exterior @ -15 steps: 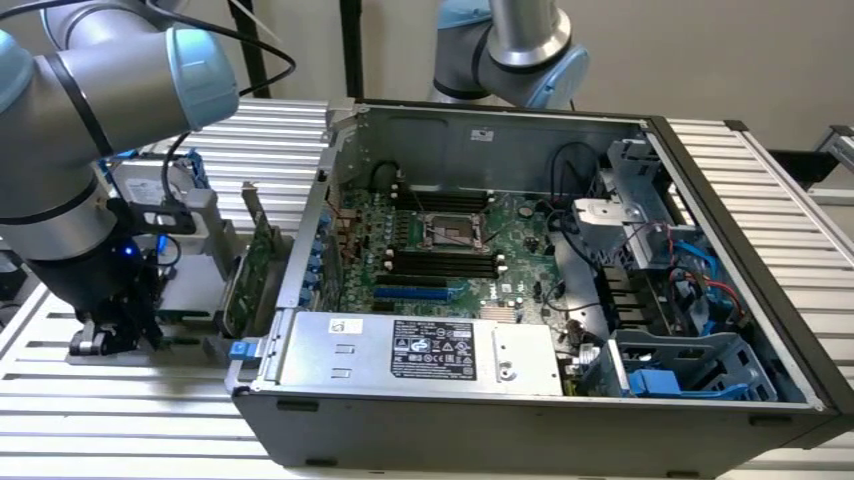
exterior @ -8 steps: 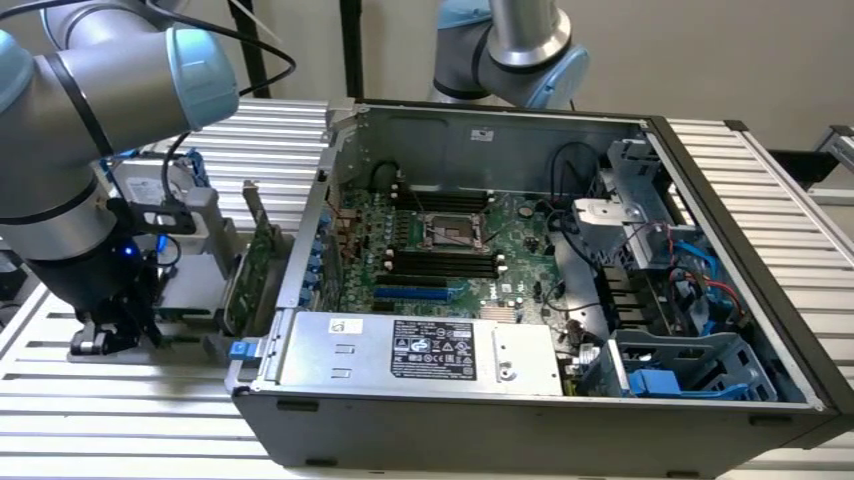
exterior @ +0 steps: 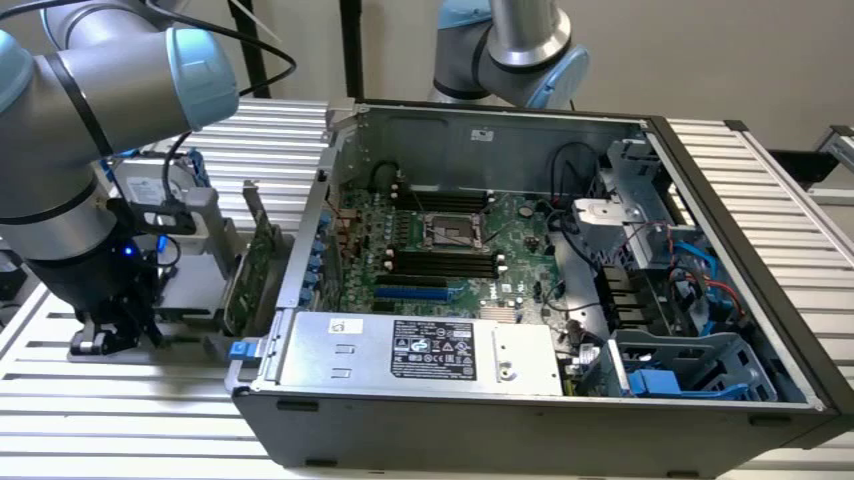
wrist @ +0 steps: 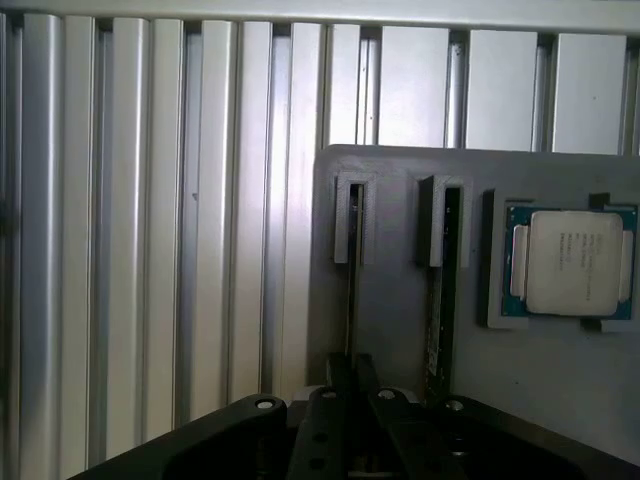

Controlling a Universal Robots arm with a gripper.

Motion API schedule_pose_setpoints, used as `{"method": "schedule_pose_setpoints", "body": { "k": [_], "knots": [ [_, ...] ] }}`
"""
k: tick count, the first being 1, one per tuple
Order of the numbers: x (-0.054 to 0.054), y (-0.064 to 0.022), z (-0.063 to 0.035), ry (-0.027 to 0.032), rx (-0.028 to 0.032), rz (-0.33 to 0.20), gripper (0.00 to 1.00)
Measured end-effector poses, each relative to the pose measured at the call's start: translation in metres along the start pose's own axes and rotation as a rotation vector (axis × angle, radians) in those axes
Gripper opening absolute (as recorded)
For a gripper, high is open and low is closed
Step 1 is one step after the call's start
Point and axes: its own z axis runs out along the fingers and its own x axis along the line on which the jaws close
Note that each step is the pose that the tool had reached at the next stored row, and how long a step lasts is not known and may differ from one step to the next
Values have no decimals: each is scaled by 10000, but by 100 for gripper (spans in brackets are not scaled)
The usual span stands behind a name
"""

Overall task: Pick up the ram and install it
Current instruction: 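Pick up the ram and move it above insertion slot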

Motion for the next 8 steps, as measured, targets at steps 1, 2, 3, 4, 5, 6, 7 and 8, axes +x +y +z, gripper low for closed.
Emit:
{"method": "schedule_pose_setpoints", "body": {
  "k": [1, 2, 3, 4, 5, 6, 7, 8],
  "knots": [
    [0, 0, 0, 0, 0, 0, 0],
    [0, 0, 0, 0, 0, 1, 0],
    [0, 0, 0, 0, 0, 1, 0],
    [0, 0, 0, 1, 0, 1, 0],
    [0, 0, 0, 0, 0, 2, 0],
    [0, 0, -1, 0, 0, 2, 0],
    [0, 1, -8, 1, -1, 1, 0],
    [1, 1, -21, 1, -2, 1, 0]
  ]
}}
